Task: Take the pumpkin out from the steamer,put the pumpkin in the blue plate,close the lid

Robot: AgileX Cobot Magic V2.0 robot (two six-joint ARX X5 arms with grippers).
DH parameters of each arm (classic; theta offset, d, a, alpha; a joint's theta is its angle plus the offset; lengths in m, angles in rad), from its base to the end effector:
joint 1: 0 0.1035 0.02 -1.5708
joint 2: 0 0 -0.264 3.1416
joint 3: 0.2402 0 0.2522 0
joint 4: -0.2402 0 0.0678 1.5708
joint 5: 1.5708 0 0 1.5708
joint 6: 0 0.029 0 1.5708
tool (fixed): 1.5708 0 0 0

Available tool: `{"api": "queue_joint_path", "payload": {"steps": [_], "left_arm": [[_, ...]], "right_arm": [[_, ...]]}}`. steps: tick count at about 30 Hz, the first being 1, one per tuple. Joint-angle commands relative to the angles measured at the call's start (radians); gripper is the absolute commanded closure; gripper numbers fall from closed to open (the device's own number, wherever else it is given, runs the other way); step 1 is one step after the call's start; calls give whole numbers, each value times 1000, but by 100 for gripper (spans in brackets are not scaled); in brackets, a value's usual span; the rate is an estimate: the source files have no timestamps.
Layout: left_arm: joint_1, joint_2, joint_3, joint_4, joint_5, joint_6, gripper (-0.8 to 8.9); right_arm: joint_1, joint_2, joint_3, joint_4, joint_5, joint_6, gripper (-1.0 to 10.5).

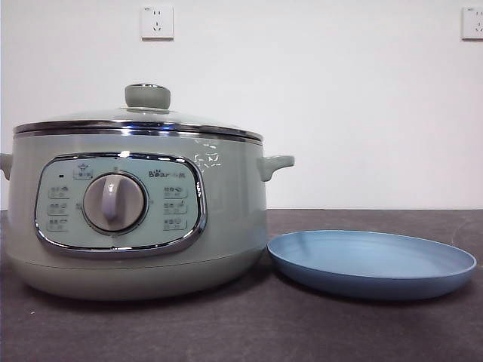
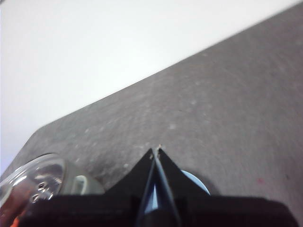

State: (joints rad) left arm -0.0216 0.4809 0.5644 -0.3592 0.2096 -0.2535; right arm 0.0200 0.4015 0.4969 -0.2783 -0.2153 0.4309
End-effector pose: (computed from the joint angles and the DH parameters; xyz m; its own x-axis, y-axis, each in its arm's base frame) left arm 0.1174 -0.0086 0.2797 0.9365 -0.2283 -0.2663 0.1460 0.9439 -0.2961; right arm 0.1095 0.0084 0.2722 0.9562 0.2328 -0.1777 -0.1326 0.8851 0.4460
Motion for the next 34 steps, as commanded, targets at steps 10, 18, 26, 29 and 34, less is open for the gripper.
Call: {"api": "queue_joint_path", "payload": {"steps": [10, 18, 26, 29, 34], "left_arm": [[1, 290, 287, -39, 274, 101, 818], [-16, 317, 347, -44, 293, 99, 420], [-82, 343, 359, -38, 294, 29, 372], [-133, 393, 388, -45, 291, 61, 374], [-243, 525, 483, -142, 219, 125, 374]], "right_arm": [[2, 344, 362, -89, -263, -322, 936], [2, 458, 455, -116, -329, -351, 632], [2, 467, 455, -142, -328, -350, 468], [2, 467, 455, -146, -329, -346, 469], [2, 467, 455, -173, -329, -342, 469]]}}
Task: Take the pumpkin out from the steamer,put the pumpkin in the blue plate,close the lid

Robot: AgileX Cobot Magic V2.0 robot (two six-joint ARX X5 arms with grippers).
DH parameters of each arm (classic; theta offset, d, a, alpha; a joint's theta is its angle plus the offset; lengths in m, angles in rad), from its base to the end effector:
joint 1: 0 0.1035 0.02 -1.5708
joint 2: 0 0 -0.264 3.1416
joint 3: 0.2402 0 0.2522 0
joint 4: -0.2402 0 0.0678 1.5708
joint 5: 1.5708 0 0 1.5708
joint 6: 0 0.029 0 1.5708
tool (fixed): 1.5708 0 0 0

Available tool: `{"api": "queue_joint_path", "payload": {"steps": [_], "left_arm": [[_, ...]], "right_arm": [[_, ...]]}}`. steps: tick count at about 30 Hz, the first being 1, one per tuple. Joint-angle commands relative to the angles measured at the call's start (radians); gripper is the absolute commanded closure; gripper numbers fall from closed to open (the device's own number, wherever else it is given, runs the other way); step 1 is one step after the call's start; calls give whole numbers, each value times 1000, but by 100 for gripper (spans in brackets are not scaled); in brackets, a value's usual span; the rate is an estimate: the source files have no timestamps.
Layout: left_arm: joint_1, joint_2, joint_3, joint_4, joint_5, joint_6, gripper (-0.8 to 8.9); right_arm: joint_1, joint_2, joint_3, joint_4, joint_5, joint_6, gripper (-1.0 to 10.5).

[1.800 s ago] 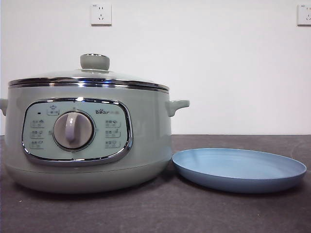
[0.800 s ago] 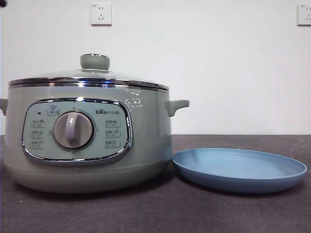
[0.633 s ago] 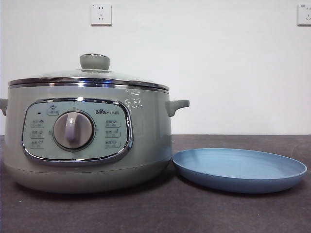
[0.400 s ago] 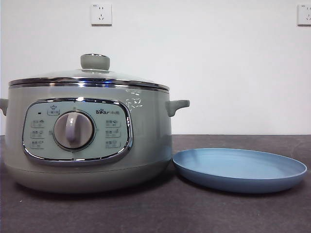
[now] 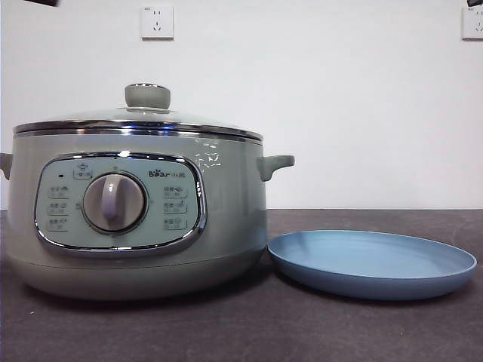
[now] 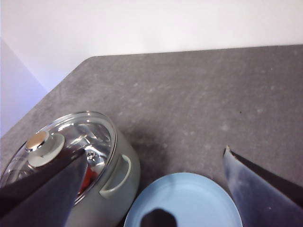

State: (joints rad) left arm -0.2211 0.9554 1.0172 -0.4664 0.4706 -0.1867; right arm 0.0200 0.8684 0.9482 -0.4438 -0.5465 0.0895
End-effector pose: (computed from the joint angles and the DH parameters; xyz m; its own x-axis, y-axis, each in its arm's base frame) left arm 0.1869 -0.0555 0.3572 0.6999 -0.6221 -0.3509 0.5204 0.7807 -0.3460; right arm 0.1750 0.0186 0.3514 0.7878 0.5356 -0.3042 -0.4688 0.8417 0.2678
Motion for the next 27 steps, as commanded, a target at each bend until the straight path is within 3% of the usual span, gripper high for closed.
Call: {"api": "queue_joint_path", "payload": {"steps": [1, 7, 14, 19, 23, 27], "left_arm": [[-68, 76, 48, -55, -72, 73, 374], [-199, 256, 153, -145, -268, 156, 374], [-277, 414, 181, -154, -367, 181, 375], [-284, 436, 181, -154, -368, 188, 384], [-284, 436, 181, -146, -391, 192, 794], [-284, 436, 182, -133, -391, 192, 822]], "right_arm": [[2, 1, 3, -12, 2, -1, 469], [2, 2, 3, -35, 2, -1, 470], [2, 2, 3, -52, 2, -1, 470], [2, 2, 3, -62, 3, -2, 474], [2, 2, 3, -63, 3, -2, 474], [2, 2, 3, -62, 2, -2, 474]]}}
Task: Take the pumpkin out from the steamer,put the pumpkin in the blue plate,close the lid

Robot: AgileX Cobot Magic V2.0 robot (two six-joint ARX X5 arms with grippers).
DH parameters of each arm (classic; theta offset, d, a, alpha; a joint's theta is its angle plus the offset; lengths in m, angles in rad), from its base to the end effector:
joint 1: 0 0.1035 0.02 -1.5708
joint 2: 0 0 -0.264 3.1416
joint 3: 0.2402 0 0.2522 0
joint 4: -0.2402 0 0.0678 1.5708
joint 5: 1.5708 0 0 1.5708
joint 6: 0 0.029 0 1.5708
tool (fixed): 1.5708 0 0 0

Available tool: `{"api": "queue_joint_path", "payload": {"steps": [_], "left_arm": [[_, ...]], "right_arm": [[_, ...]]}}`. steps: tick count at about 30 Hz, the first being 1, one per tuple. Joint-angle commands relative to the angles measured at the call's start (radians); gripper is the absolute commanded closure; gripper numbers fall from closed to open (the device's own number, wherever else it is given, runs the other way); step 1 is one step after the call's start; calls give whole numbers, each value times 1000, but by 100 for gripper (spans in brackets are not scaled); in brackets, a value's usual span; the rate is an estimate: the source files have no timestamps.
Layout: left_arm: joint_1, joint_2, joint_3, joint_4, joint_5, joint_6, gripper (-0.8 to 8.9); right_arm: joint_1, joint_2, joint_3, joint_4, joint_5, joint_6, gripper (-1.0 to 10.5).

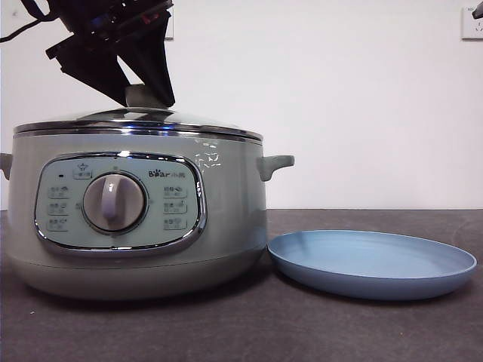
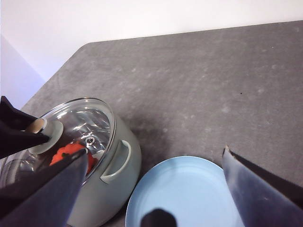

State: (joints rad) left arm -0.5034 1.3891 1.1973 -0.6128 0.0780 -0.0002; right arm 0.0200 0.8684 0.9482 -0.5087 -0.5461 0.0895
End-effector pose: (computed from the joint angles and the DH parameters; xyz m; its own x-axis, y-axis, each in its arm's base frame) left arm 0.2540 -0.1425 0.3057 0.5679 -0.4017 -0.7184 0.5281 0.8473 -0.0563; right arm 0.1727 0.0185 0.3458 0.7666 0.5348 -0.3554 -0.4502 0.8423 0.2964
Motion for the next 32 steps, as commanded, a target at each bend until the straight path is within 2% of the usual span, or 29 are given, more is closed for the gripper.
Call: {"api": "queue_joint_path", "payload": {"steps": [1, 7, 12, 15, 17, 18, 23, 29, 32], "left_arm": [[-2, -2, 2, 14, 1, 6, 822], [-2, -117, 2, 17, 0, 5, 822], [-2, -294, 2, 11, -15, 4, 822], [-2, -400, 2, -19, -139, 5, 822], [-2, -473, 2, -54, -242, 5, 822], [-2, -507, 2, -71, -292, 5, 822], [-2, -610, 2, -114, -446, 6, 822], [-2, -711, 2, -138, -548, 9, 822], [-2, -739, 2, -153, -568, 13, 822]], "right_arm": [[2, 2, 3, 0, 2, -2, 474], [19, 23, 3, 19, -6, 0, 474], [180, 110, 7, 65, -5, -1, 474], [323, 209, 37, 84, 6, -15, 448], [422, 307, 101, 80, 66, -25, 326], [468, 357, 143, 67, 85, -43, 311], [599, 541, 344, -58, 147, -119, 313], [724, 779, 626, -240, 273, -224, 312], [771, 886, 725, -256, 327, -264, 314]]}}
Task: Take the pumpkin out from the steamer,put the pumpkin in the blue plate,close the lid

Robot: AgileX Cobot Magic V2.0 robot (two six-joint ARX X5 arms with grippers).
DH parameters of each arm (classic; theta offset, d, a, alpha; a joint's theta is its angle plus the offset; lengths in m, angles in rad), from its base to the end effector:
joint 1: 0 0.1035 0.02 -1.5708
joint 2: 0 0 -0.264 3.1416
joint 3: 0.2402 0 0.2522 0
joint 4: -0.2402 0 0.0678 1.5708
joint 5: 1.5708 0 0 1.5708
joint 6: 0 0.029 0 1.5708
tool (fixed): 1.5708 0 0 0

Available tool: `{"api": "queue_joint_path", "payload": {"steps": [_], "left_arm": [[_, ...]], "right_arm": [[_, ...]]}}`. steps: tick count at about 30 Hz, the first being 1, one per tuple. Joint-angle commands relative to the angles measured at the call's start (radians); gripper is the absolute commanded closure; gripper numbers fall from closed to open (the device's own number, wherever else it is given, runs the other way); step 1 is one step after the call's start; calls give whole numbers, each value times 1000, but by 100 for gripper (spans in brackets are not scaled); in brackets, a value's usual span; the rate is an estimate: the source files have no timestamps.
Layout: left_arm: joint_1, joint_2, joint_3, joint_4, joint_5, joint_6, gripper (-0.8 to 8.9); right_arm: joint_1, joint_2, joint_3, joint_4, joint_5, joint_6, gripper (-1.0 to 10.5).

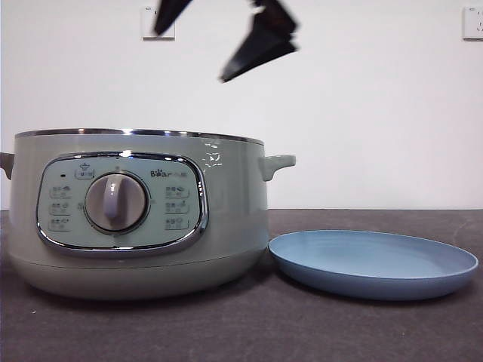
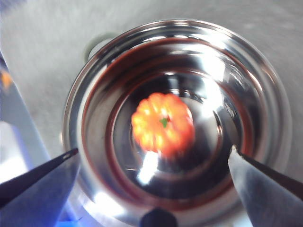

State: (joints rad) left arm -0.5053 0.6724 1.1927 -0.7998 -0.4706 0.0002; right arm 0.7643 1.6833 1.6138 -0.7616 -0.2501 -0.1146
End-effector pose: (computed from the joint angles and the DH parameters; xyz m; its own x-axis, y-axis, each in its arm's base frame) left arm 0.0818 -0.0302 0.4159 0.9691 -0.0180 -0.2459 0.0501 0.9909 0.1253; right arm 0.2569 0.2563 0.3378 0.3002 0.6306 -0.7157 -0.8467 0.5217 0.1045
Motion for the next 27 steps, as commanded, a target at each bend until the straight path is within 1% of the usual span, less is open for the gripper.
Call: {"api": "queue_joint_path", "payload": {"steps": [1, 4, 6, 14, 21, 22, 24, 26, 27], "left_arm": [[0, -28, 7, 27, -29, 13, 822], [0, -29, 7, 8, -27, 12, 822], [0, -28, 7, -5, -26, 12, 822], [0, -27, 7, -17, -26, 12, 822], [0, -27, 7, -17, -26, 12, 822], [0, -27, 7, -17, -26, 12, 822], [0, -27, 7, -17, -26, 12, 822], [0, -27, 7, -17, -26, 12, 822], [0, -27, 7, -17, -26, 12, 822]], "right_arm": [[39, 105, 85, -3, 55, -71, 317], [69, 187, 138, -3, 125, -111, 317], [84, 232, 154, 4, 146, -130, 317], [98, 365, 156, 58, 145, -151, 318], [96, 423, 156, 58, 145, -156, 332], [96, 424, 156, 58, 146, -156, 376], [97, 424, 156, 57, 146, -156, 529], [97, 424, 156, 58, 146, -153, 758], [97, 424, 156, 57, 145, -146, 851]]}}
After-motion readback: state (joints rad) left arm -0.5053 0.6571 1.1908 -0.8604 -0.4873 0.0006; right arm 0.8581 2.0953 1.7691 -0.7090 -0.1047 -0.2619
